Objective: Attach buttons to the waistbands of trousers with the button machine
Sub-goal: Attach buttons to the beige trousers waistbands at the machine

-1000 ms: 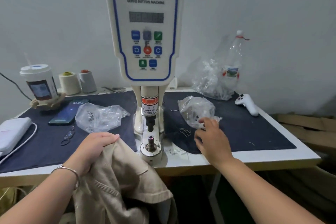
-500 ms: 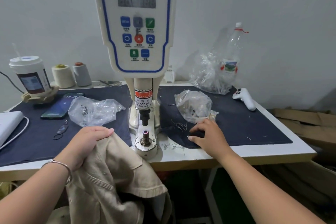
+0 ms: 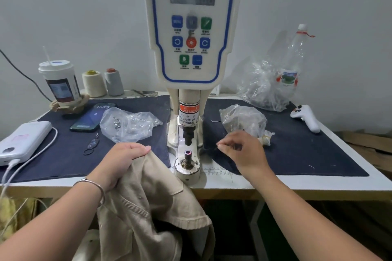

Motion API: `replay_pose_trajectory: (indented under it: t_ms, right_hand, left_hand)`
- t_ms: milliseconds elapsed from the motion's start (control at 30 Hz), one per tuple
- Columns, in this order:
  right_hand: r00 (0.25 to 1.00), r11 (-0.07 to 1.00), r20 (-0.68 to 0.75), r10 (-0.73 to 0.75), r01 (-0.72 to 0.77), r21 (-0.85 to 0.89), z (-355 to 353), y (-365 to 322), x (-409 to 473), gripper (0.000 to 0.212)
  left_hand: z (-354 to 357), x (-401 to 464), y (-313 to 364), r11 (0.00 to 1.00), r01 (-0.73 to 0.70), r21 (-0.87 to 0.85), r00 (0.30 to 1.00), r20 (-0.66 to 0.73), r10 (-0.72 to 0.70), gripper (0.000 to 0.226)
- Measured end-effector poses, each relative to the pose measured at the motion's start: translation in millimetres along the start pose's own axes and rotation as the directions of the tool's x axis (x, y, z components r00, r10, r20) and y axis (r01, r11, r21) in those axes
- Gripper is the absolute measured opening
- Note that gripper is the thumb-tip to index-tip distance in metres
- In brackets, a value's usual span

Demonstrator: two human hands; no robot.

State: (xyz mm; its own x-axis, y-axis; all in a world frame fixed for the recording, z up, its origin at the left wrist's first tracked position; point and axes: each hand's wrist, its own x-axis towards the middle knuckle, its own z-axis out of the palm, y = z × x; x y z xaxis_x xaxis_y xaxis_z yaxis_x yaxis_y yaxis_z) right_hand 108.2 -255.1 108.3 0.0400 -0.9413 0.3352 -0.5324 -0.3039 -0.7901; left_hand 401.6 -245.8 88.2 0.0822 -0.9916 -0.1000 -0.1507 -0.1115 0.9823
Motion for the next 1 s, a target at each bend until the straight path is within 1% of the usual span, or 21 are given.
replay_pose_trajectory:
  t_ms: [67, 133, 200, 300, 400, 600, 767, 1000]
  right_hand:
    - [0.998, 0.995, 0.02, -0.057, 0.055, 0.087, 15, -20, -2, 0.022]
    - [0.996, 0.989, 0.036, -0.078, 0.073, 0.126, 27, -30, -5, 0.012]
    - [0.995, 0.986, 0.063, -0.074, 0.063, 0.154, 36, -35, -6, 0.004]
    - [0.996, 0.977, 0.083, -0.038, 0.019, 0.211, 45, -40, -6, 0.005]
    - [0.994, 0.98, 0.104, -0.042, 0.021, 0.197, 48, -42, -6, 0.009]
    - [0.994, 0.986, 0.096, -0.051, 0.034, 0.166, 44, -40, -7, 0.005]
    - [0.993, 0.985, 0.107, -0.05, 0.032, 0.169, 43, -38, -6, 0.005]
    - [0.993, 0.983, 0.116, -0.034, 0.012, 0.181, 36, -39, -8, 0.009]
  left_hand:
    - [-1, 0, 0, 1.0, -0.003, 0.003, 1.0, 0.007, 0.003, 0.031]
    - [-1, -1, 0, 1.0, -0.006, 0.001, 1.0, 0.011, 0.006, 0.033]
    - [-1, -1, 0, 1.0, -0.01, 0.006, 1.0, 0.006, 0.01, 0.03]
    - [-1, -2, 0, 1.0, -0.008, -0.002, 1.0, 0.005, 0.008, 0.025]
    - [-2, -1, 0, 1.0, -0.015, 0.008, 1.0, -0.002, 0.015, 0.025]
    - [-2, -1, 0, 1.0, -0.012, 0.008, 1.0, 0.001, 0.012, 0.025]
    - [-3, 0, -1, 1.0, -0.019, -0.015, 1.0, 0.018, 0.019, 0.034]
    - [-3, 0, -1, 1.0, -0.013, 0.004, 1.0, 0.013, 0.013, 0.034]
